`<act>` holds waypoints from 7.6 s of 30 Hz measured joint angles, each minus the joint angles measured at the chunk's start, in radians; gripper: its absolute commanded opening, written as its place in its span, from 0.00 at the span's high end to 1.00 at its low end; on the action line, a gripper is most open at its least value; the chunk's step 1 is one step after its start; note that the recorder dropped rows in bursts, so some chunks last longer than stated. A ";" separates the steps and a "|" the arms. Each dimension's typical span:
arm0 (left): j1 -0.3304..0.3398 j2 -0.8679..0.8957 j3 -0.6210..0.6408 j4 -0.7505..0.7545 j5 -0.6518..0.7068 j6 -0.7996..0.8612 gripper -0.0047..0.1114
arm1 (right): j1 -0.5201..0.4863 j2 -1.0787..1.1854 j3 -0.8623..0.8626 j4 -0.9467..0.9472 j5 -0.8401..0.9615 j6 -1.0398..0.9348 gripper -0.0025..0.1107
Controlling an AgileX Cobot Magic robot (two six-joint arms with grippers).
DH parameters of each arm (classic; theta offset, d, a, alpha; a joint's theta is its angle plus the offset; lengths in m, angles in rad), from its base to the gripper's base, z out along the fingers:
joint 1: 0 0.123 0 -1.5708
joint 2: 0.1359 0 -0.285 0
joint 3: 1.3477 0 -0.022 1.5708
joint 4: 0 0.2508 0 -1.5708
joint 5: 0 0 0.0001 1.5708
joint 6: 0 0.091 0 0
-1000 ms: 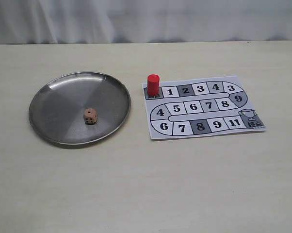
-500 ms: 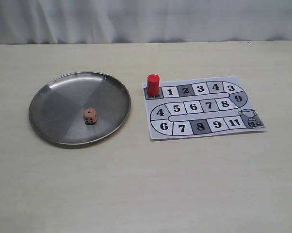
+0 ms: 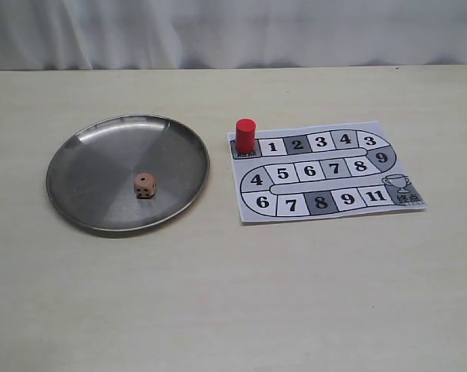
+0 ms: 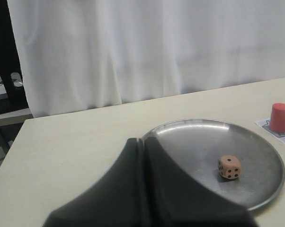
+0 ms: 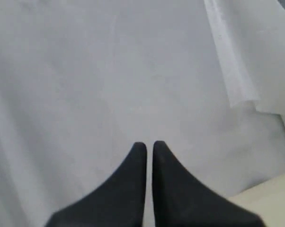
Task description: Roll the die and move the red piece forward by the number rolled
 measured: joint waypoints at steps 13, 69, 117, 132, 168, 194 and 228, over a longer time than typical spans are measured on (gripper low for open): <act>0.000 0.000 0.000 0.000 0.000 0.000 0.96 | 0.400 1.139 -0.363 -0.345 0.180 0.132 0.94; 0.000 0.000 0.000 0.000 0.000 0.000 0.96 | 0.785 2.051 -1.589 -0.366 0.755 -0.121 0.94; 0.000 0.000 0.000 0.000 0.000 0.000 0.96 | 0.511 1.766 -1.387 -0.486 0.936 -0.051 0.94; 0.000 0.000 0.000 0.000 0.000 0.000 0.96 | 0.511 1.820 -0.915 -0.488 0.730 -0.024 0.94; 0.000 0.000 0.000 0.000 0.000 0.000 0.96 | 0.511 1.669 -1.041 -0.391 0.666 -0.026 0.70; 0.000 0.000 0.000 0.000 0.000 0.000 0.96 | 0.507 2.221 -1.511 -0.384 0.504 -0.030 0.34; 0.000 0.000 0.000 0.000 0.000 0.000 0.96 | 0.502 2.022 -1.519 -0.483 0.506 -0.032 0.94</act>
